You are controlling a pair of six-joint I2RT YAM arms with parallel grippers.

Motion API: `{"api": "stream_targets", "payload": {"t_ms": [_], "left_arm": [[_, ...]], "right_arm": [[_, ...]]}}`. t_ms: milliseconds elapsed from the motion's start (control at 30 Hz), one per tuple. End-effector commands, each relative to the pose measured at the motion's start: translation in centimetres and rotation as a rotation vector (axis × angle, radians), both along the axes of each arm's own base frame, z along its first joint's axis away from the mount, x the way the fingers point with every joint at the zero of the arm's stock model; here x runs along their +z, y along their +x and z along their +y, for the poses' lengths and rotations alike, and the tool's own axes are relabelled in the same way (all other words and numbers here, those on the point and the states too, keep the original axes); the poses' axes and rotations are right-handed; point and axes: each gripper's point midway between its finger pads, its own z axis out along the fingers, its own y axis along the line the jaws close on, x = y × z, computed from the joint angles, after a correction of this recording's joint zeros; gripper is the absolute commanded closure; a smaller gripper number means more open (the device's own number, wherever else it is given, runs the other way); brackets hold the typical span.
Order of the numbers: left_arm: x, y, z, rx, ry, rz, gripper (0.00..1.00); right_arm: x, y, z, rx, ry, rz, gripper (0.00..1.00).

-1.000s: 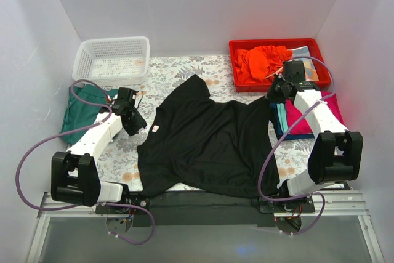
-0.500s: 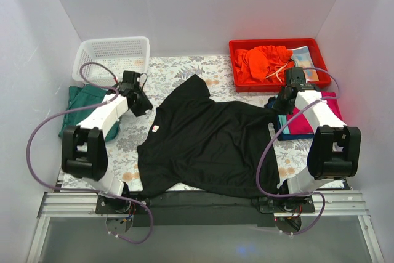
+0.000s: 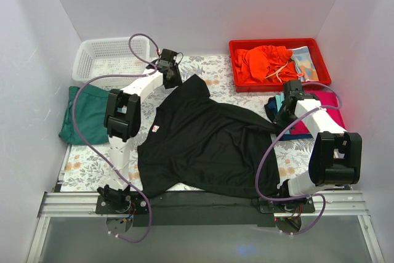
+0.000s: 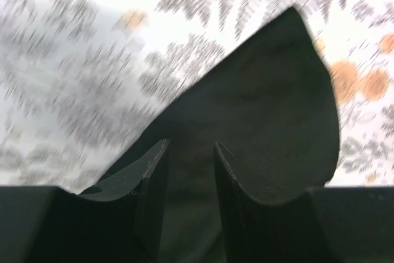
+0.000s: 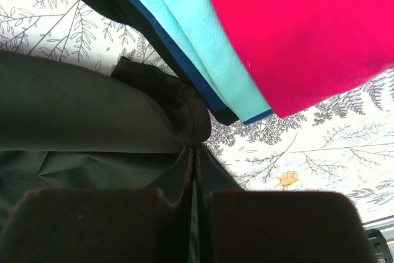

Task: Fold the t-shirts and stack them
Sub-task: Flatten out the tshirt

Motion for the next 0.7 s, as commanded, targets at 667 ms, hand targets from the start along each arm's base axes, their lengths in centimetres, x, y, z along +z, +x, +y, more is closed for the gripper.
{"api": "stream_targets", "payload": {"t_ms": [667], "left_arm": [[-1.5,9.5,-6.7,-0.345,0.2,-0.283,0.52]], "right_arm": [[-0.6,-2.4,1.1,0.049,0.07,0.063,0.99]]}}
